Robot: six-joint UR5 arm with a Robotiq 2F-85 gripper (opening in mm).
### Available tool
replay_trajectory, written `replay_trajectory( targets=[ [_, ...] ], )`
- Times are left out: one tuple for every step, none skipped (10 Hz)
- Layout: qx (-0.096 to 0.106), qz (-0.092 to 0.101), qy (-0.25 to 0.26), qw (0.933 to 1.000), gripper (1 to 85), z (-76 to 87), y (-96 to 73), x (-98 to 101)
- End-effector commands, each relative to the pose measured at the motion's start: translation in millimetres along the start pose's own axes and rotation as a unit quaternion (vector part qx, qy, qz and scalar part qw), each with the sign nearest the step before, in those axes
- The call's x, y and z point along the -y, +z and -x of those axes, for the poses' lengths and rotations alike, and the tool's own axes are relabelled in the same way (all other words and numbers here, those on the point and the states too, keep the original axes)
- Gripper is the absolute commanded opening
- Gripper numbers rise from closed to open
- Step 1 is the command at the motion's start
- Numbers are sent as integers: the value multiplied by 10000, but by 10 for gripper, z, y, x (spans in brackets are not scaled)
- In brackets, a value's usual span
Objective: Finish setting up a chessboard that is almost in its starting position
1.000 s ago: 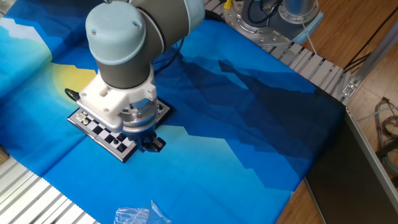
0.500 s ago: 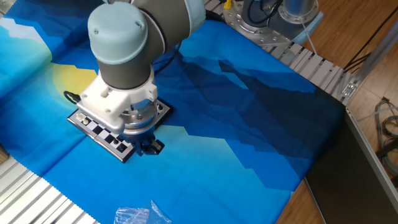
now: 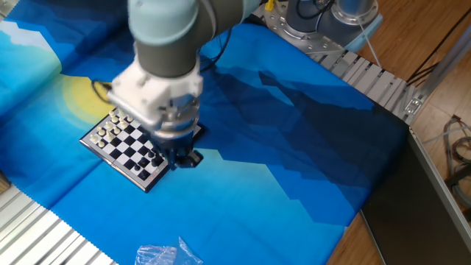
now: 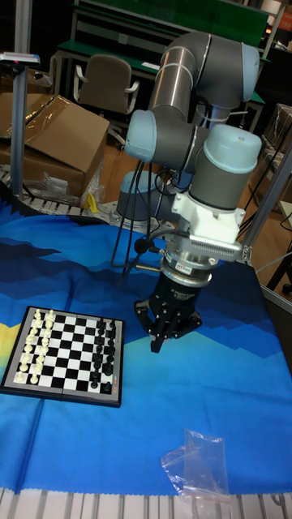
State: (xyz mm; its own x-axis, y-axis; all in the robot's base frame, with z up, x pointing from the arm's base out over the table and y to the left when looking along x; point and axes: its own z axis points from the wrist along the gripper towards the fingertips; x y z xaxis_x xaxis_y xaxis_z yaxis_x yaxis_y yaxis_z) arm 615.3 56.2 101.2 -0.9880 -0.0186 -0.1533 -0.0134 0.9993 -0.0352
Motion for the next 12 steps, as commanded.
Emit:
replay_trajectory(
  targets=[
    [188, -115, 280, 9994, 10, -24, -90, 138],
    [-11, -59, 347, 9994, 10, -103, -66, 133],
    [-143, 13, 421, 9990, 10, -164, -46, 72],
    [-221, 78, 492, 9985, 10, -201, -30, 14],
    [-252, 250, 591, 9976, 10, -206, -26, -75],
    [-238, 296, 605, 9974, 10, -181, -4, -93],
    [-234, 341, 657, 9970, 10, -171, 2, -115],
    [-227, 333, 687, 9968, 10, -165, 6, -110],
    [-222, 370, 738, 9963, 10, -159, 8, -128],
    [-180, 417, 784, 9959, 10, -139, 12, -149],
    [-136, 458, 791, 9957, 10, -130, 25, -161],
    [-113, 466, 785, 9958, 10, -123, 32, -166]
  ],
)
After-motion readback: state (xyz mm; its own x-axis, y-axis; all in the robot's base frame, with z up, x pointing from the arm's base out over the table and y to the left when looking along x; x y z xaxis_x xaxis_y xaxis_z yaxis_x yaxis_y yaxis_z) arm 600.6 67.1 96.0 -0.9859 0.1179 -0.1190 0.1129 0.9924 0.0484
